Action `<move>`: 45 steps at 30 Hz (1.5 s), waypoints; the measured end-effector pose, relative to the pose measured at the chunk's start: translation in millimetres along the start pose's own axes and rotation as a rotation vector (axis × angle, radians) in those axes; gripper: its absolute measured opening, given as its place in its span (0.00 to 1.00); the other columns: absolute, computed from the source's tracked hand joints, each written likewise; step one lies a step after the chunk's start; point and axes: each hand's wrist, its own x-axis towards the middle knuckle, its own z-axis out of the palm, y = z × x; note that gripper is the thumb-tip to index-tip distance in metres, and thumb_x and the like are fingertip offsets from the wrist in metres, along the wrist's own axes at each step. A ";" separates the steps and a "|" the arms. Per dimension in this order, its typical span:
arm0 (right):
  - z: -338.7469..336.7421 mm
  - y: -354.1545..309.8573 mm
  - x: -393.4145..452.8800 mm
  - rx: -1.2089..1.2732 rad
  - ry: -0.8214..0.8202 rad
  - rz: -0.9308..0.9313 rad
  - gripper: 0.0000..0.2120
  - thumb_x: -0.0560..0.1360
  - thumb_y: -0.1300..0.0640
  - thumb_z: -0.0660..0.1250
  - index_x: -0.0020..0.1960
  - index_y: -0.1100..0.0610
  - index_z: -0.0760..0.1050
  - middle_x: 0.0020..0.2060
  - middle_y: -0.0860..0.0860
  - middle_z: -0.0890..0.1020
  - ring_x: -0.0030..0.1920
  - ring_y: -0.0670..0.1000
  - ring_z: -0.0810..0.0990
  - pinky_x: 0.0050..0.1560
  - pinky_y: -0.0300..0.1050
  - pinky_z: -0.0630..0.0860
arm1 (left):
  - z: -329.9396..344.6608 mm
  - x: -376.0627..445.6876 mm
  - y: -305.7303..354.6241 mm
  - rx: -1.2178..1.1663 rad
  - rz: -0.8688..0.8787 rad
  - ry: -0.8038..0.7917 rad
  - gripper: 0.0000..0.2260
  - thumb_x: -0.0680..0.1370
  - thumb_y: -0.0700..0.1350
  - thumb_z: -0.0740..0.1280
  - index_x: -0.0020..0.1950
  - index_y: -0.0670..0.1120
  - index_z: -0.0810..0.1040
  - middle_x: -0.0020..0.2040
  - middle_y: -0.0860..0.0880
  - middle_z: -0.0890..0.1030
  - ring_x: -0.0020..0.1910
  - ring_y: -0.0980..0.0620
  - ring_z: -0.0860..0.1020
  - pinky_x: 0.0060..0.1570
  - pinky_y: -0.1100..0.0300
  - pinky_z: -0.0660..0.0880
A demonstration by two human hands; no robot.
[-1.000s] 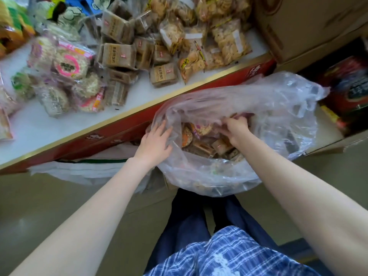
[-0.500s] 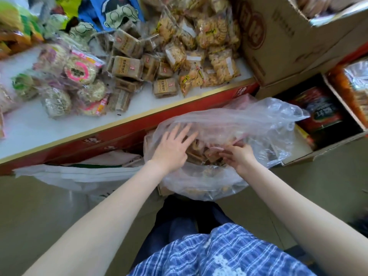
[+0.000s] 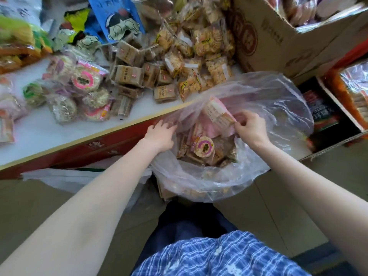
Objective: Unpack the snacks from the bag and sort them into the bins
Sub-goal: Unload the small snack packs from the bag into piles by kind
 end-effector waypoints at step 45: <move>314.5 -392.9 -36.2 -0.028 -0.984 -0.309 0.19 0.79 0.62 0.58 0.69 0.61 0.66 0.63 0.59 0.72 0.51 0.55 0.75 0.56 0.50 0.77 | 84.4 -165.8 -296.0 -0.971 -1.019 0.900 0.24 0.77 0.35 0.60 0.73 0.43 0.61 0.72 0.41 0.62 0.70 0.42 0.62 0.67 0.52 0.62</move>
